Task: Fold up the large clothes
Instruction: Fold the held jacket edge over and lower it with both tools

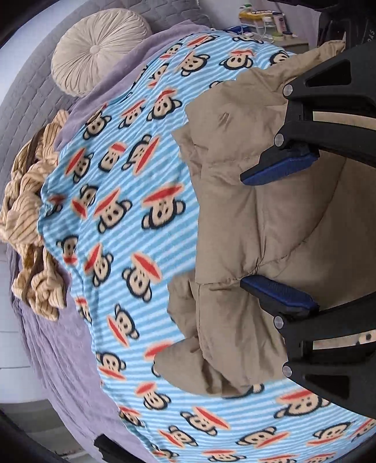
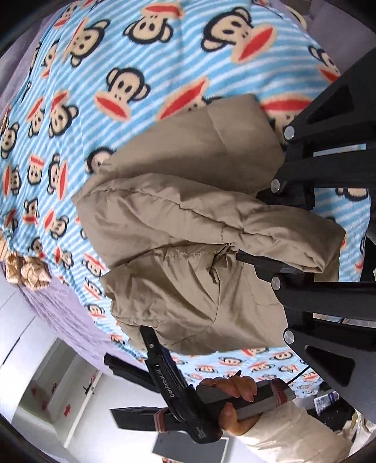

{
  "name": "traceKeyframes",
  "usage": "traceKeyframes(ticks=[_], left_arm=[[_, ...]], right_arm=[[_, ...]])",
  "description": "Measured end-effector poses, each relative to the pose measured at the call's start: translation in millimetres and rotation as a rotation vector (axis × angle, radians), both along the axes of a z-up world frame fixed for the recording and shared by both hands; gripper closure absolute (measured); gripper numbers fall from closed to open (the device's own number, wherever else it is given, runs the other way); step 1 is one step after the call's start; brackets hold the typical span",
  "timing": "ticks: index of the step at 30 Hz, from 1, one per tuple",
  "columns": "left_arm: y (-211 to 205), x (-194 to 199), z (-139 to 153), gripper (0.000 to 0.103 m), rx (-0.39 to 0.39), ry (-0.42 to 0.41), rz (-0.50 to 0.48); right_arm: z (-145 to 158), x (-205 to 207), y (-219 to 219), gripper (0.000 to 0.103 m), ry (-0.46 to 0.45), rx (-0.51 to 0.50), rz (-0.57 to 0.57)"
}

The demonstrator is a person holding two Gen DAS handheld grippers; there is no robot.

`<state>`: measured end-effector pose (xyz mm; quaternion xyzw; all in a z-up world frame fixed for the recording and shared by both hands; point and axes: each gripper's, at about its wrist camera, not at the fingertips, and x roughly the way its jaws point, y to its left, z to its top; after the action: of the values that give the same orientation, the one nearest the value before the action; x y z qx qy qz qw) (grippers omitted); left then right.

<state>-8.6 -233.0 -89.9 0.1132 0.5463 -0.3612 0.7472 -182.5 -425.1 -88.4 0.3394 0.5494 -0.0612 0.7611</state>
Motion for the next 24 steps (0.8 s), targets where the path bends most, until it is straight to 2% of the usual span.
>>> traceKeyframes(ticks=[4, 8, 10, 13, 17, 20, 21, 23, 24], left_arm=[[-45, -16, -11, 0.038, 0.024, -0.002, -0.04], [-62, -24, -20, 0.034, 0.062, -0.02, -0.051], [-61, -24, -22, 0.034, 0.073, -0.025, -0.049], [-57, -23, -25, 0.033, 0.08, -0.027, -0.043], [-55, -23, -25, 0.033, 0.096, -0.038, -0.041], [-55, -25, -21, 0.033, 0.115, -0.04, -0.02], [-54, -25, -19, 0.033, 0.122, -0.039, -0.007], [-51, -26, -12, 0.033, 0.141, -0.04, 0.018], [-48, -28, -8, 0.033, 0.157, -0.045, 0.033]], right_arm=[[-16, -18, -25, 0.079, 0.059, -0.038, -0.06], [-49, -34, -51, 0.079, 0.102, 0.068, -0.139], [-54, -34, -56, 0.079, 0.113, 0.1, -0.136], [-34, -38, -63, 0.075, 0.109, 0.071, -0.12], [12, -47, -86, 0.073, 0.056, -0.076, -0.156], [35, -42, -98, 0.072, -0.037, -0.052, -0.136], [39, -37, -96, 0.067, -0.056, -0.036, -0.099], [36, -21, -84, 0.058, -0.058, -0.007, -0.013], [30, -14, -75, 0.058, -0.048, 0.013, 0.027]])
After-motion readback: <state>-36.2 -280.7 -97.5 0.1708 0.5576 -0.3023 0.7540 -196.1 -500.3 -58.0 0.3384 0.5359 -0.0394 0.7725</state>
